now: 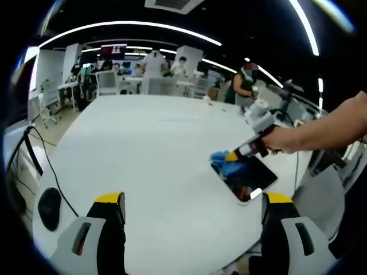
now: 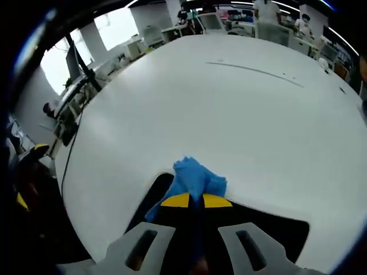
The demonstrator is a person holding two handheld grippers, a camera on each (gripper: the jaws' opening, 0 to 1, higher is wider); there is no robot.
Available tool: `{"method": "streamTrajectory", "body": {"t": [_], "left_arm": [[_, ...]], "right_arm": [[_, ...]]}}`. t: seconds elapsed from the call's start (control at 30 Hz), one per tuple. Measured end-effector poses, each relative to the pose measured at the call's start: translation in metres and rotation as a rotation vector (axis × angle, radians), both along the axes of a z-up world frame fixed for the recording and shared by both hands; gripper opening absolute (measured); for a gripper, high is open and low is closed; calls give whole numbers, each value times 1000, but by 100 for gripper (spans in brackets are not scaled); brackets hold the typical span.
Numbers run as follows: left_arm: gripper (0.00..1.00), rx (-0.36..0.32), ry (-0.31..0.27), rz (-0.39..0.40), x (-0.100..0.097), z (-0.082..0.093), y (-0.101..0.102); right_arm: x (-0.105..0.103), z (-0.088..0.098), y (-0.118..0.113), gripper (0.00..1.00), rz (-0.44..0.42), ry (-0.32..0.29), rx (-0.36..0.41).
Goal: Wipe the mirror surface with the cleaning cloth until all visible marks leave the cleaned area.
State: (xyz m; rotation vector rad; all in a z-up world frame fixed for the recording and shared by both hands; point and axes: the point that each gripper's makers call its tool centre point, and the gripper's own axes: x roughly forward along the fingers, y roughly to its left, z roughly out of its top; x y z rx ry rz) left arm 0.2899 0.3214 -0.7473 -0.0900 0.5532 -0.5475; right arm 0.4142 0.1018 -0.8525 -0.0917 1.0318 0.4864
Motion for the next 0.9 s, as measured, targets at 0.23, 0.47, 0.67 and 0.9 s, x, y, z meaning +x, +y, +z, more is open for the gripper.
{"method": "streamTrajectory", "body": {"t": [0.23,0.47,0.67,0.9], "left_arm": [[99,-1,-1,0,1,0,0],[99,-1,1,-3,1,-1,-2],[99,-5,0,-1,1,0,-3],[99,-18,-7,7,4,1,-4]], "right_arm": [[0,0,-3,0,0,2,-2],[1,-1,-3,0,5,-9,-7],[-4,1,-2,0,49,-36,-51],[-10,1,-4,0,6,-36,-36]]}}
